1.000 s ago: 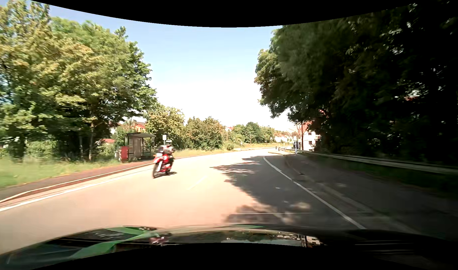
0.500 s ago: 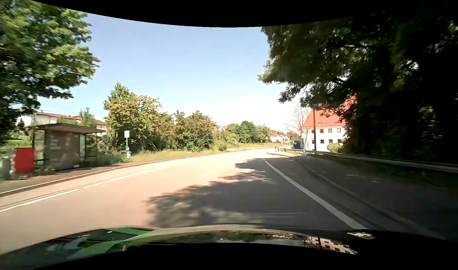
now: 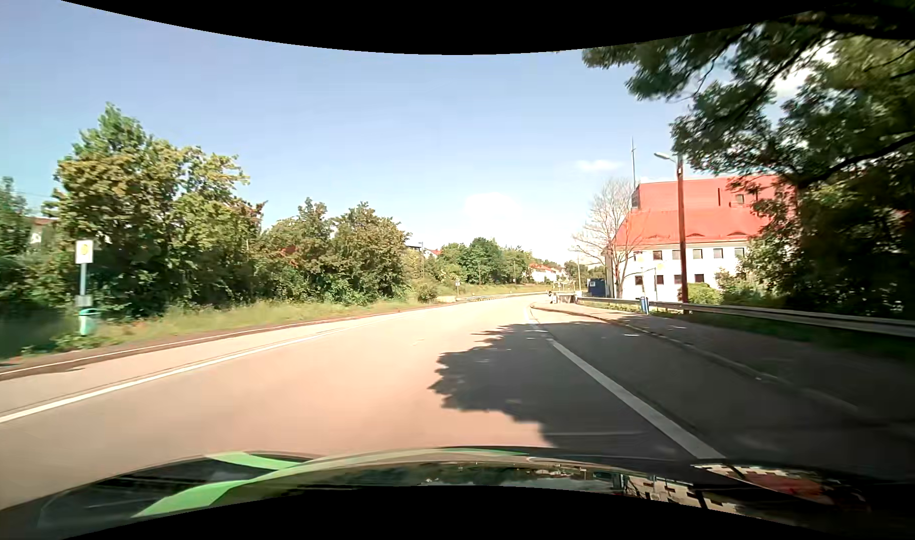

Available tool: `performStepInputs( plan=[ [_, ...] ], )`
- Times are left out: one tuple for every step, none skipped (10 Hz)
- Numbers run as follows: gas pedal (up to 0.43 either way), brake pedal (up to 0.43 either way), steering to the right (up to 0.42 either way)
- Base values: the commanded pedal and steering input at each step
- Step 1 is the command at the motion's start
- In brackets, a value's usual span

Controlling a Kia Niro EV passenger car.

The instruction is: Follow the waypoints while adhering to traffic rules and regulations

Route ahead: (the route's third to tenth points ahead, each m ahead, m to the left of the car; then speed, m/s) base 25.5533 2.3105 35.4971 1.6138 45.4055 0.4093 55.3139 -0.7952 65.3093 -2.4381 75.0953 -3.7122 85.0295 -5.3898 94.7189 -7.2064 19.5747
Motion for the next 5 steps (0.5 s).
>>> performStepInputs(
  plan=[
    [0.248,0.0,0.011],
    [0.248,0.0,0.011],
    [0.248,0.0,0.011],
    [0.248,0.0,0.011],
    [0.248,0.0,0.011]
  ],
)
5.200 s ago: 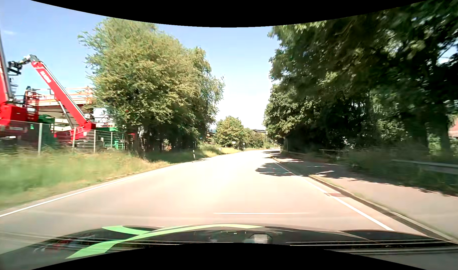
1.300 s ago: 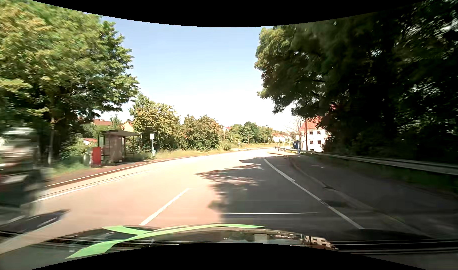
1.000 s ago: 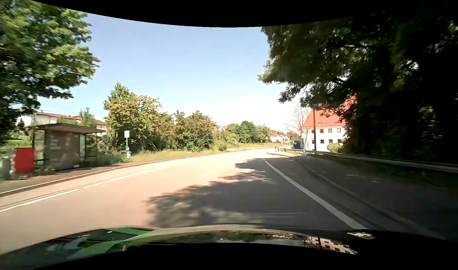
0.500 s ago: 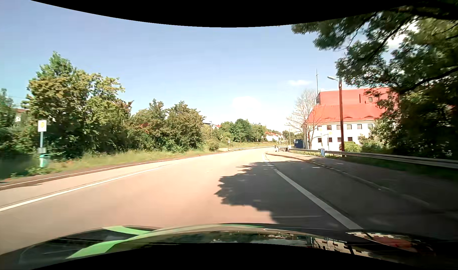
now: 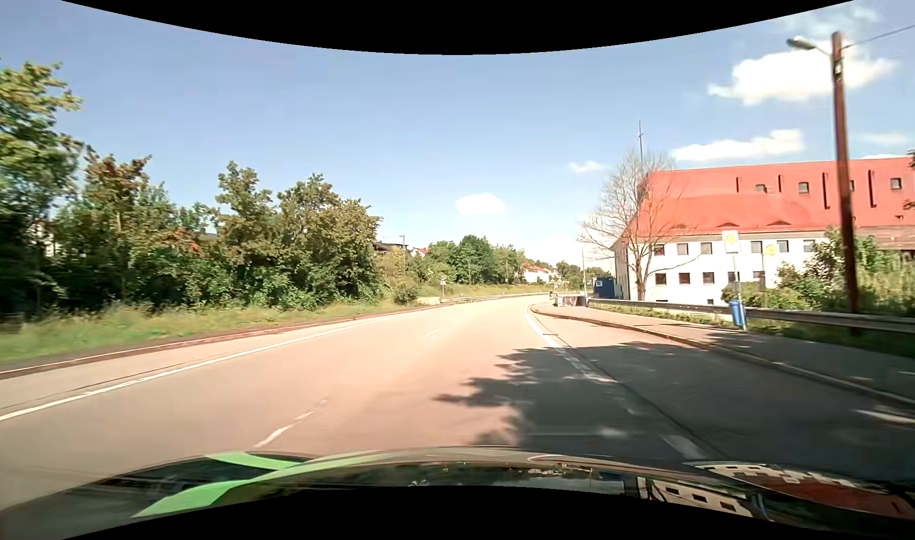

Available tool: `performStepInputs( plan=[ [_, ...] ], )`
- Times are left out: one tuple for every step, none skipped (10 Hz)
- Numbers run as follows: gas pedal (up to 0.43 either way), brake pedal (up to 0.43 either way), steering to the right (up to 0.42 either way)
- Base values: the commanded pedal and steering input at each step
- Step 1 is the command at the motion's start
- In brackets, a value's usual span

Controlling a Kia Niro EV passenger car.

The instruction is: Follow the waypoints while adhering to traffic rules and regulations

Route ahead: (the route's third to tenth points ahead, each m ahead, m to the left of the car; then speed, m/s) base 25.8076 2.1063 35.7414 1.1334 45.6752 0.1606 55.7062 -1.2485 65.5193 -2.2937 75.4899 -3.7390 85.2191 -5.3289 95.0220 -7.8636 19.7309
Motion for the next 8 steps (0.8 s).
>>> performStepInputs(
  plan=[
    [0.248,0.0,0.011],
    [0.248,0.0,0.011],
    [0.26,0.0,0.011],
    [0.26,0.0,0.011],
    [0.26,0.0,0.011],
    [0.26,0.0,0.011],
    [0.26,0.0,0.011],
    [0.26,0.0,0.011]
  ],
)
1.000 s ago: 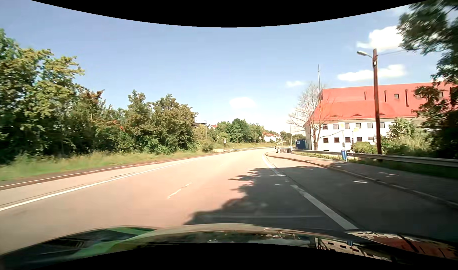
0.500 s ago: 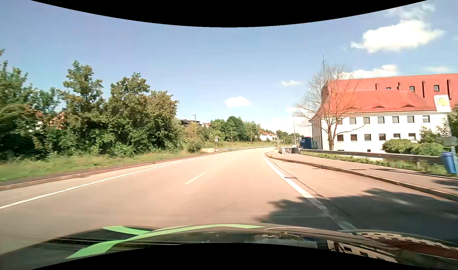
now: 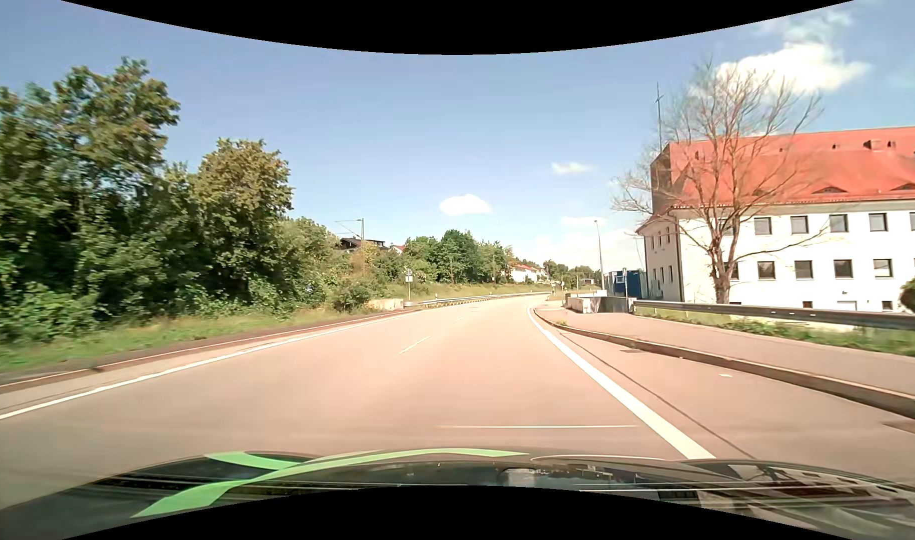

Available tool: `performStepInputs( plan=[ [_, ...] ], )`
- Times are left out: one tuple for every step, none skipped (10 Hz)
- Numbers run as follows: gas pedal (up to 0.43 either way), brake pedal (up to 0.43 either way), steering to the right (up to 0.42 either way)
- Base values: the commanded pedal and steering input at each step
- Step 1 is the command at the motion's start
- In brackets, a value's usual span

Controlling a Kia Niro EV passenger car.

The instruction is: Follow the waypoints while adhering to traffic rules and regulations

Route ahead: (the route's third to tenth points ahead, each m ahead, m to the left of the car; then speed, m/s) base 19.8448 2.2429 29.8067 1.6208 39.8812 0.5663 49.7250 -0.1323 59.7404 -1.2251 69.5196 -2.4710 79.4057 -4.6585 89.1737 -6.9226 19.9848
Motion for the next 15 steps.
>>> performStepInputs(
  plan=[
    [0.26,0.0,0.011],
    [0.268,0.0,0.011],
    [0.268,0.0,0.011],
    [0.268,0.0,0.011],
    [0.268,0.0,0.01],
    [0.268,0.0,0.011],
    [0.268,0.0,0.011],
    [0.268,0.0,0.012],
    [0.268,0.0,0.013],
    [0.268,0.0,0.015],
    [0.268,0.0,0.015],
    [0.268,0.0,0.016],
    [0.268,0.0,0.015],
    [0.268,0.0,0.016],
    [0.268,0.0,0.015]
  ],
)
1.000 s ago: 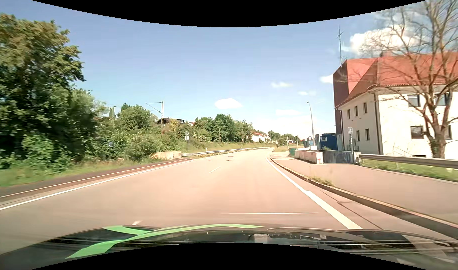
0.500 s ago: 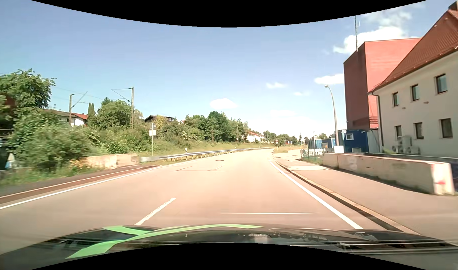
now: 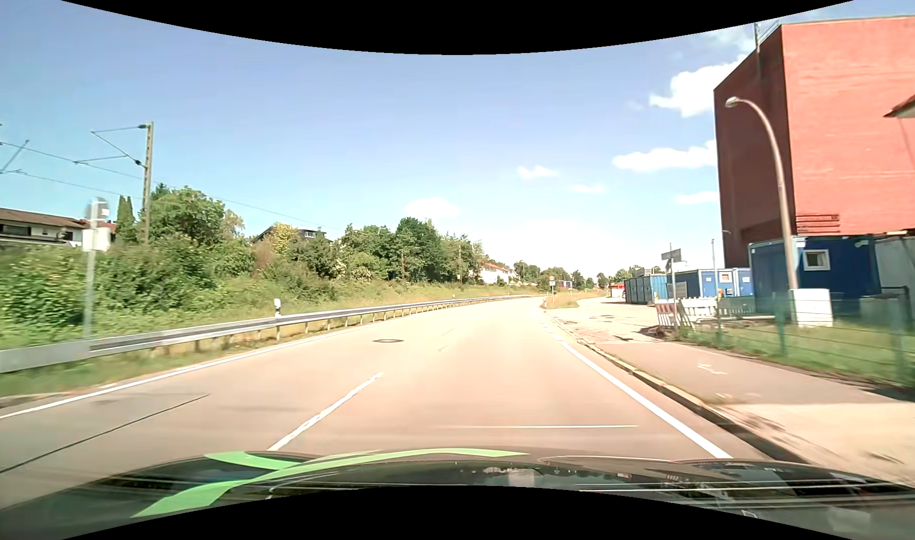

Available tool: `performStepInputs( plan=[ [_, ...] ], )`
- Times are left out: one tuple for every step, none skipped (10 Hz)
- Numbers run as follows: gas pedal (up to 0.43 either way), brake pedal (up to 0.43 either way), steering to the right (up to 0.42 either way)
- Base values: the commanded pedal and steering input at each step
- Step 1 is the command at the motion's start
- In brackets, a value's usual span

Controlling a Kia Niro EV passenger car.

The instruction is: Follow the waypoints while adhering to traffic rules and regulations

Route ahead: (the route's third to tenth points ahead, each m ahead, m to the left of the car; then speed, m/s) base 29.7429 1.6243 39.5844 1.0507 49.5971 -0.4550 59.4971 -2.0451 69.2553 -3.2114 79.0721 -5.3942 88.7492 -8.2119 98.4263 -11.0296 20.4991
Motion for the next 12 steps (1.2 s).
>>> performStepInputs(
  plan=[
    [0.268,0.0,0.015],
    [0.268,0.0,0.016],
    [0.268,0.0,0.015],
    [0.248,0.0,0.015],
    [0.248,0.0,0.015],
    [0.248,0.0,0.015],
    [0.248,0.0,0.015],
    [0.248,0.0,0.015],
    [0.248,0.0,0.015],
    [0.248,0.0,0.015],
    [0.248,0.0,0.015],
    [0.248,0.0,0.015]
  ],
)
